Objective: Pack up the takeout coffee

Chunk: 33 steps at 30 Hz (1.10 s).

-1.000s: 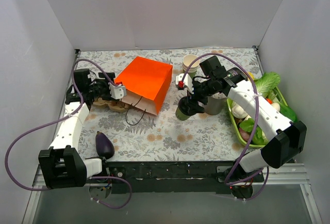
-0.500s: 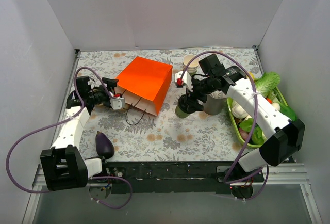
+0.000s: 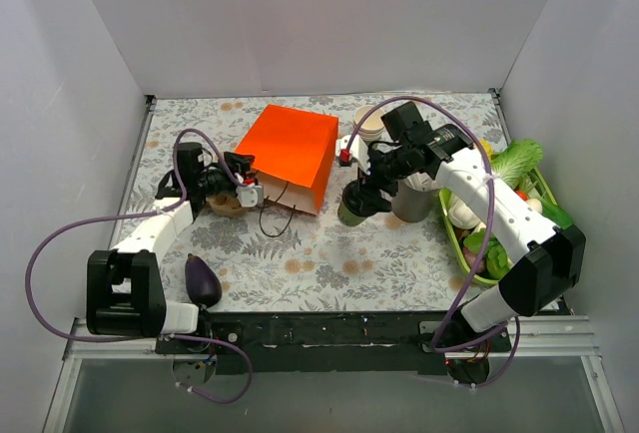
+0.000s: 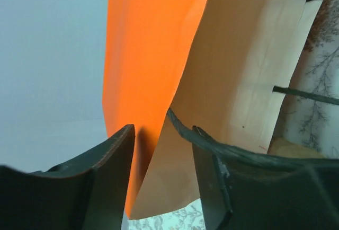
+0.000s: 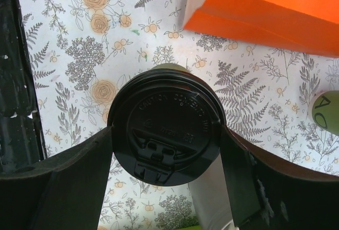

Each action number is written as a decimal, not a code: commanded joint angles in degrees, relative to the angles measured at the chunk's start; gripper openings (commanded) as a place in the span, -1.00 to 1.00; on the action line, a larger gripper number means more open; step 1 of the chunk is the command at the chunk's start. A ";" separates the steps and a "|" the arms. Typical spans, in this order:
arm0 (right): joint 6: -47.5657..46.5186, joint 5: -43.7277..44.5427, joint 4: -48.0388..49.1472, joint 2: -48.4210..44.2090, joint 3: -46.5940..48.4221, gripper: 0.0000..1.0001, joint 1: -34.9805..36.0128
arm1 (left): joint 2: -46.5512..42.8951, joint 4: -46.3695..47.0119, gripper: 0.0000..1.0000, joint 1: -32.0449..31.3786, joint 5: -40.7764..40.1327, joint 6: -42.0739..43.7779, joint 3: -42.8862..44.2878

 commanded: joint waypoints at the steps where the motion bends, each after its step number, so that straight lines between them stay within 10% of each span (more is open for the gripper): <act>1: 0.69 -0.05 0.82 -0.21 3.51 -0.97 0.28 | -0.37 12.67 -0.28 -2.00 -1.63 -5.20 -1.35; 7: 1.47 -0.23 1.08 -3.64 3.61 -0.97 0.36 | -1.17 9.51 -1.00 -2.70 -2.77 -9.40 1.20; 24: 10.35 -2.24 2.59 -7.95 20.02 -0.97 0.36 | 5.42 -28.71 -1.00 -6.92 -7.08 -47.55 39.77; 33: 7.37 -2.95 -7.35 -5.83 34.02 -0.97 1.15 | 3.84 -40.85 -1.00 -10.35 -9.18 -54.85 40.40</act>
